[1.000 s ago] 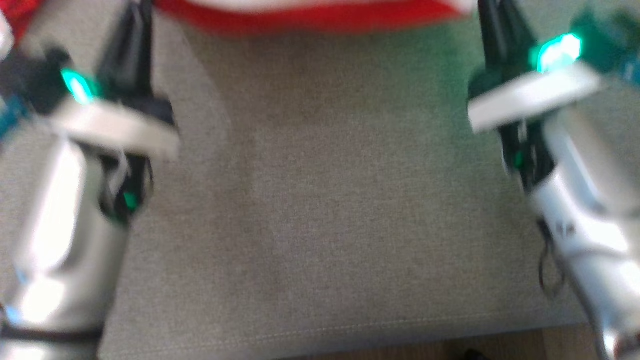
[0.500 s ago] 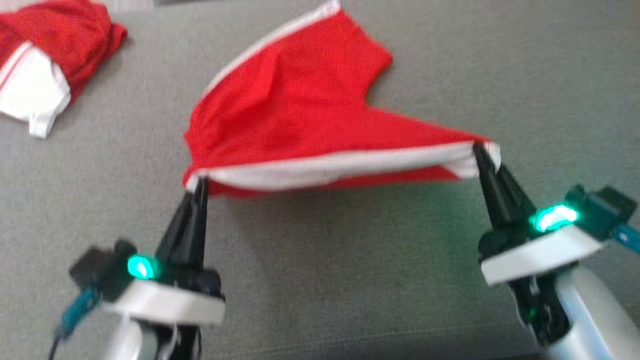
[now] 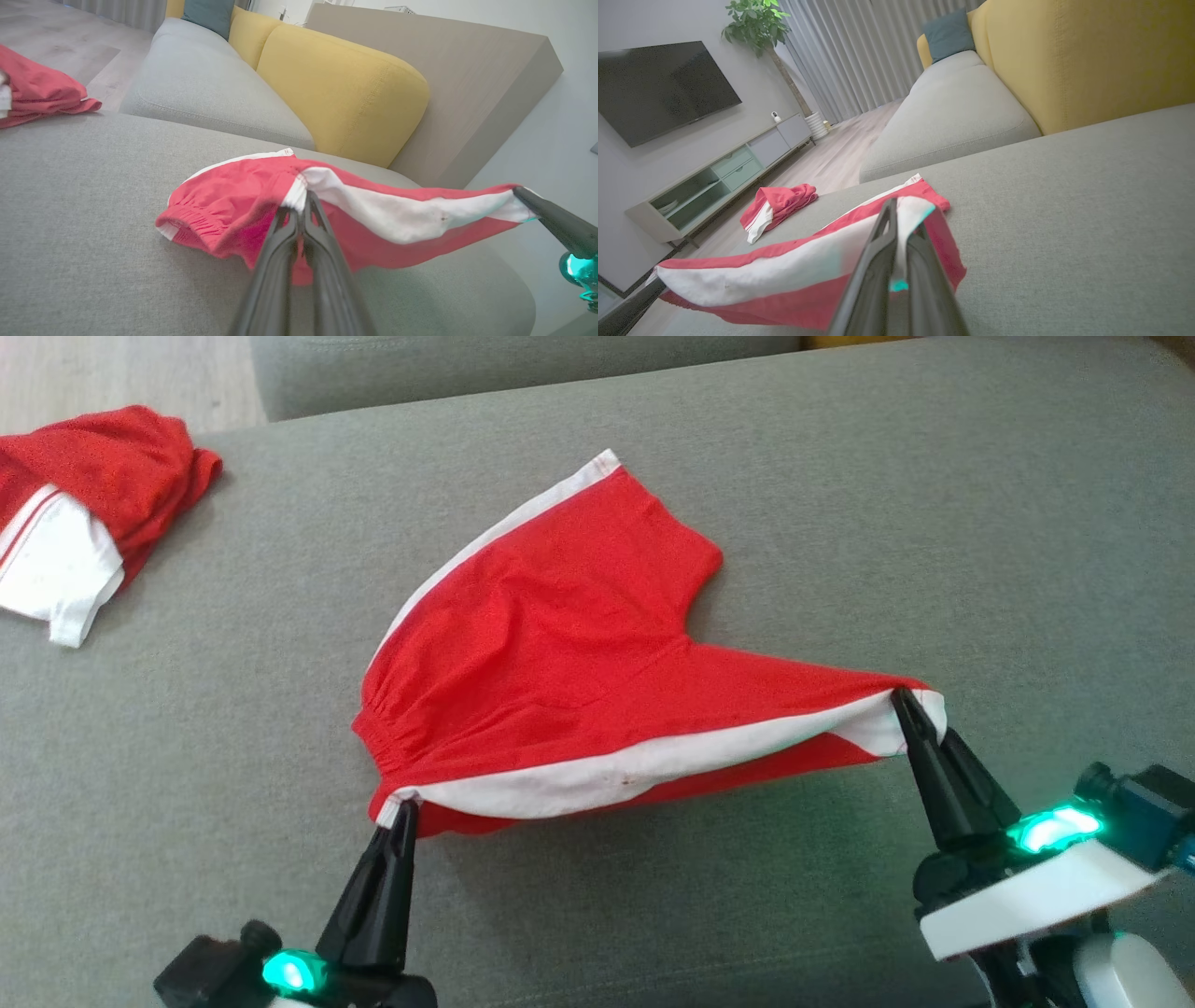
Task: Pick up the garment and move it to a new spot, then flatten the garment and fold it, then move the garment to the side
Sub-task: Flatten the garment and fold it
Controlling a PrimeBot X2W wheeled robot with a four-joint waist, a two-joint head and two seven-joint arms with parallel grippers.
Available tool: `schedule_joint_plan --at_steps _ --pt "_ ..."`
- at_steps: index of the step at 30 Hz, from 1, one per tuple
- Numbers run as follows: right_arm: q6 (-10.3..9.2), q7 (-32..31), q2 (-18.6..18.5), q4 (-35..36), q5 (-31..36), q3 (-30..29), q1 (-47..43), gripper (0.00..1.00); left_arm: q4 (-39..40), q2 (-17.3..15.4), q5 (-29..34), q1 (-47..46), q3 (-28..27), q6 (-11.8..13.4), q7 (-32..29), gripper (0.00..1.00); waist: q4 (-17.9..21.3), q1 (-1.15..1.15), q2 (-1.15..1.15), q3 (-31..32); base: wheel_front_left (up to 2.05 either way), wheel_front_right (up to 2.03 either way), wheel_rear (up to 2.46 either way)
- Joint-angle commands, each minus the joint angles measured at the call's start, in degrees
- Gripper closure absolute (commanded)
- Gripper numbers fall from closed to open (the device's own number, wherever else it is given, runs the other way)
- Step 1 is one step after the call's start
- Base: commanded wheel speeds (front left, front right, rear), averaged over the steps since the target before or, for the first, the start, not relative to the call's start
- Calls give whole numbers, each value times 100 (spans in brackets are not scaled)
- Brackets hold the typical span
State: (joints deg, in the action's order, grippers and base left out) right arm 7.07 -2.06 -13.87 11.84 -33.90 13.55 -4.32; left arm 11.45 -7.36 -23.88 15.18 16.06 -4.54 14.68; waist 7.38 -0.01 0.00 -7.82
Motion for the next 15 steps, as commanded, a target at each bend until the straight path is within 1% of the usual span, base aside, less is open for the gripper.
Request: schedule_joint_plan --at_steps 1,4,8,15 --pt "42 -3 -38 189 39 53 140 100 203 22 -32 -148 -150 -25 22 100 -22 1 0 -15 0 0 0" --pt "42 -45 -76 -68 55 35 296 100 102 84 -213 -186 -78 -61 -5 100 -125 1 0 -78 0 0 0" --pt "42 -12 -119 -554 65 86 787 100 -225 195 -544 -406 -13 -106 -50 100 -333 1 0 -167 0 0 0" --pt "42 4 -255 -1518 99 387 2036 100 -1125 368 -1199 -1329 -66 -89 -125 100 -818 1 0 -327 0 0 0"
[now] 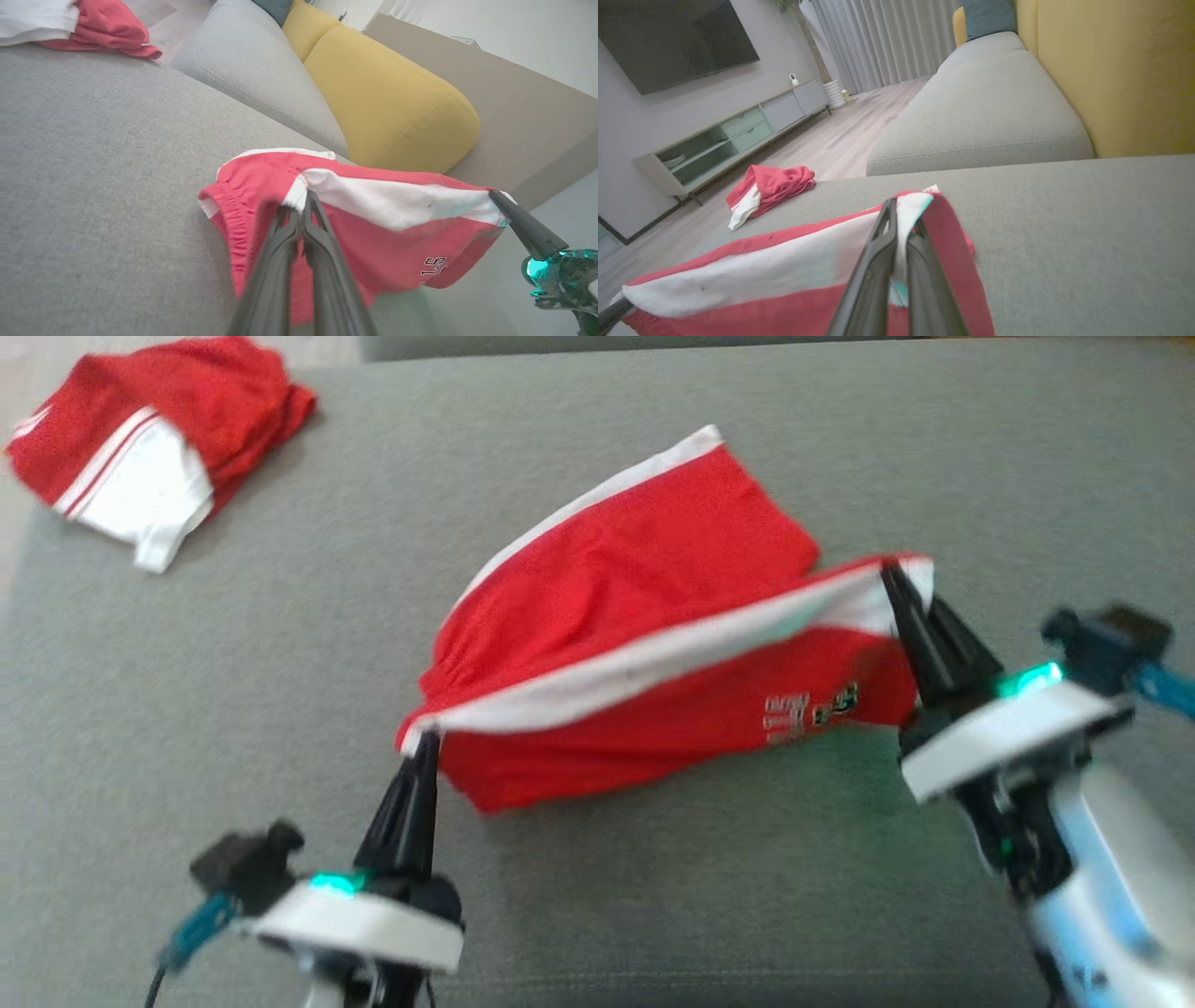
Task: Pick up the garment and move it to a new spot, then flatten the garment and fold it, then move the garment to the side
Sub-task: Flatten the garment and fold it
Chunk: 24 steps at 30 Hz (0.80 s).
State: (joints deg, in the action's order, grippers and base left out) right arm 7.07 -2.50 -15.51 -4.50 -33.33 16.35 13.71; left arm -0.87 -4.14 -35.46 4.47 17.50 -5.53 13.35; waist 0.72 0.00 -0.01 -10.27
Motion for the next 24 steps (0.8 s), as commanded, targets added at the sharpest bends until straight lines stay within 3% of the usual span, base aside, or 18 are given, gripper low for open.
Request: schedule_joint_plan --at_steps 1,14,24 --pt "42 43 -136 -52 83 172 447 100 -45 59 -101 -413 -199 29 -23 100 -213 0 1 -104 0 0 0" --pt "42 91 -335 -2697 63 1441 2992 100 -1759 120 -411 -2103 127 203 -64 100 -790 0 1 -606 0 0 0" --pt "42 307 -280 -4390 -101 1955 4325 100 -2342 125 -975 -2961 973 393 27 100 -1176 0 1 -958 0 0 0"
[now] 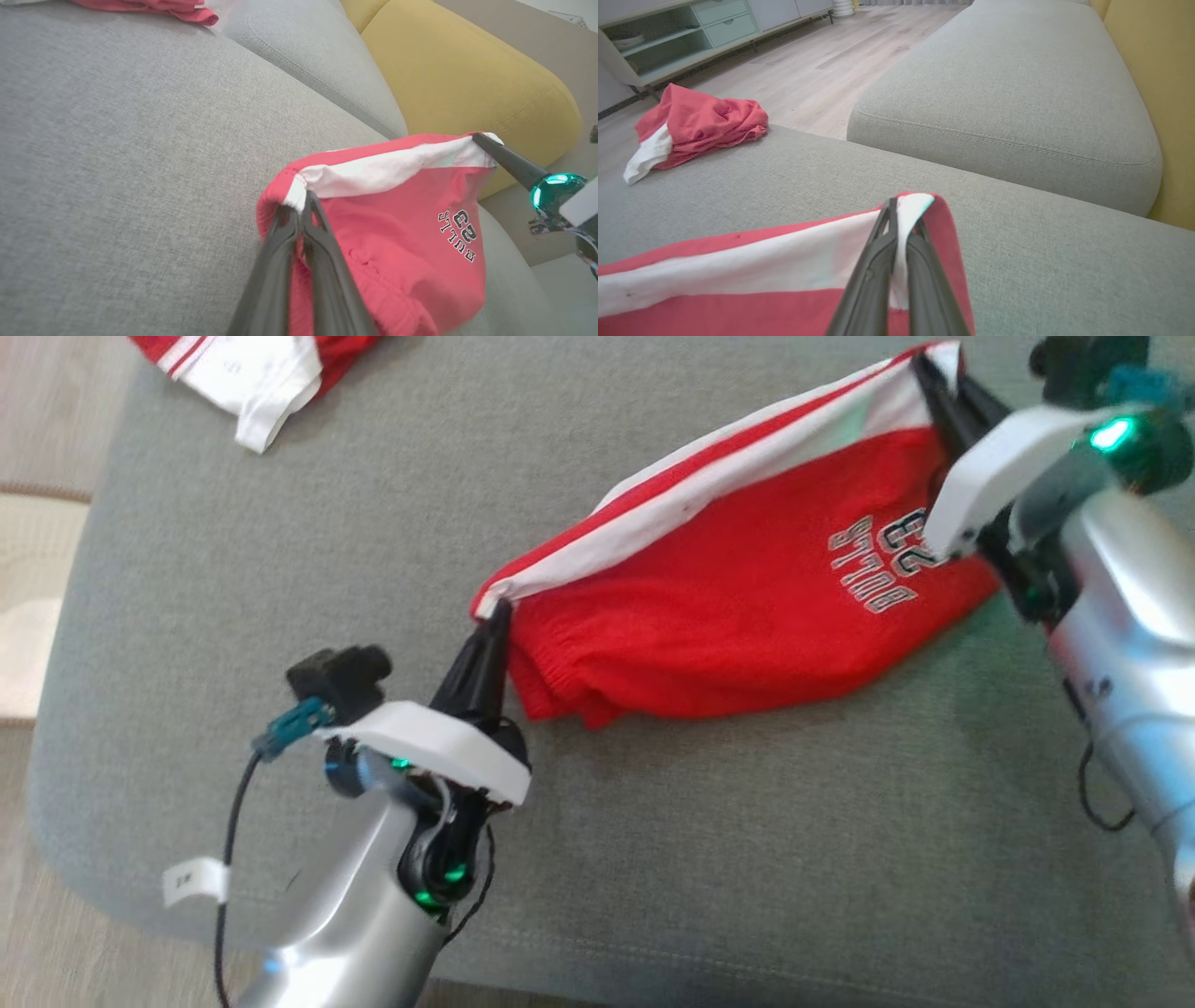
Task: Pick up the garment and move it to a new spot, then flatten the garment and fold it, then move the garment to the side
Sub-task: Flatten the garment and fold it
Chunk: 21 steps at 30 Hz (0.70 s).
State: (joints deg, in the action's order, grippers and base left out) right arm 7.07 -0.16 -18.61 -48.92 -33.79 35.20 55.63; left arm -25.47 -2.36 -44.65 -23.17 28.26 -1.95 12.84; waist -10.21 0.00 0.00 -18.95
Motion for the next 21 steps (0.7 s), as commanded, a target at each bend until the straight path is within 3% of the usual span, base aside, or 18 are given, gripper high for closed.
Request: schedule_joint_plan --at_steps 1,11,12,13,14,15,17,21 --pt "42 100 22 -88 -79 131 204 100 71 -53 -117 -255 -7 37 91 100 -138 0 0 -94 0 0 0" --pt "42 152 -18 -1035 -372 542 751 100 -175 -53 -527 -717 693 146 188 100 -399 0 0 -259 0 0 0" --pt "42 177 -23 -1104 -388 590 789 98 -191 -53 -509 -765 776 130 194 100 -415 0 0 -263 0 0 0" --pt "42 203 -28 -1154 -392 657 821 76 -203 -53 -473 -806 829 137 200 100 -428 0 0 -267 0 0 0" --pt "42 231 -32 -1188 -407 724 845 42 -206 -53 -453 -830 861 147 205 84 -440 0 0 -267 0 0 0" --pt "42 259 -39 -1220 -433 779 867 0 -205 -53 -421 -849 890 154 208 60 -452 0 0 -267 0 0 0" --pt "42 317 -65 -1251 -471 915 914 0 -151 -53 -284 -879 889 187 212 0 -477 0 0 -269 0 0 0" --pt "42 468 -106 -1291 -605 1125 983 0 105 -53 -7 -801 806 222 214 0 -508 0 0 -264 0 0 0"
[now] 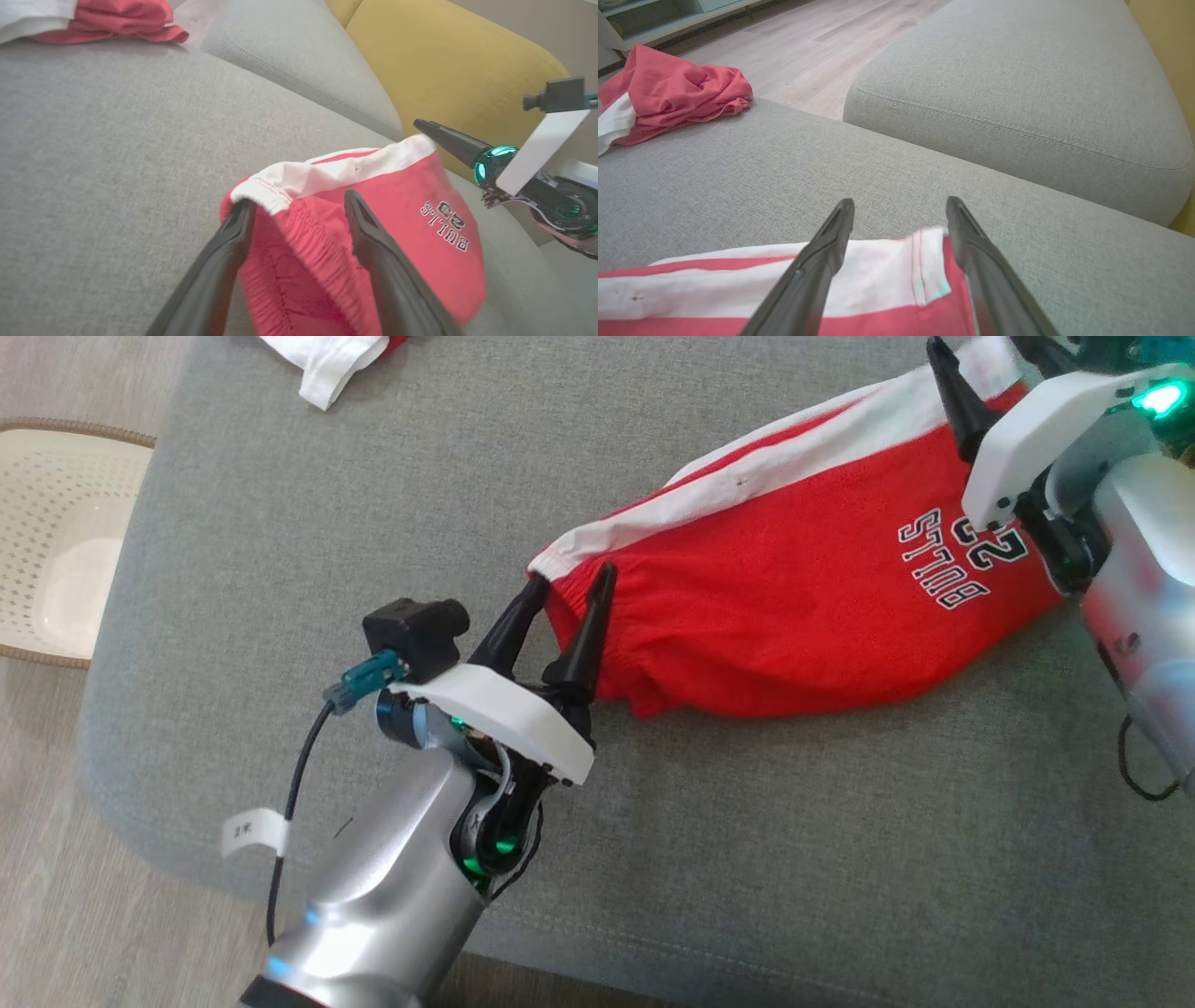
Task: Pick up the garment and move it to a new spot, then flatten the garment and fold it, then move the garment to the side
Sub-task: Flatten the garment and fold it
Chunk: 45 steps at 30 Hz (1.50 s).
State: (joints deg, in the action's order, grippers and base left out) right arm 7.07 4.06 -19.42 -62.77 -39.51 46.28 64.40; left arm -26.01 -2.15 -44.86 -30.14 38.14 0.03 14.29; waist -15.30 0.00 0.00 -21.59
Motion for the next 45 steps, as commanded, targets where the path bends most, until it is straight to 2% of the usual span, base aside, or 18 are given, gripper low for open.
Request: schedule_joint_plan --at_steps 1,9,14,26,35,42,43,44,45 --pt "42 70 -36 81 -63 70 125 0 237 -73 87 -70 -208 28 69 0 -2 0 0 2 0 0 0" --pt "42 193 -227 56 -335 448 256 0 1028 -113 701 512 -684 87 70 0 51 0 0 100 0 0 0" --pt "42 155 -441 135 -486 759 210 0 1505 -306 1112 1029 -1002 222 70 0 129 0 0 261 0 0 0" --pt "42 -653 -647 253 -1195 1396 -387 0 2785 -593 1744 2082 -1958 543 71 0 247 0 0 510 0 0 0" --pt "42 -1053 -602 -270 -1421 1476 -471 0 3049 -515 1855 2313 -2190 520 71 0 101 0 0 385 0 0 0" --pt "42 -1600 -575 -203 -1794 1505 -573 0 3043 -431 1913 2346 -2281 471 71 0 87 0 0 377 0 0 0" --pt "42 -1697 -574 -165 -1857 1512 -593 10 3038 -422 1917 2352 -2296 465 71 0 96 0 0 382 0 0 0" --pt "42 -1795 -573 -126 -1920 1521 -612 24 3033 -414 1923 2358 -2310 458 71 0 106 0 0 387 0 0 0" --pt "42 -1874 -577 -79 -1971 1535 -626 49 3029 -406 1929 2360 -2321 451 71 0 116 0 0 390 0 0 0"
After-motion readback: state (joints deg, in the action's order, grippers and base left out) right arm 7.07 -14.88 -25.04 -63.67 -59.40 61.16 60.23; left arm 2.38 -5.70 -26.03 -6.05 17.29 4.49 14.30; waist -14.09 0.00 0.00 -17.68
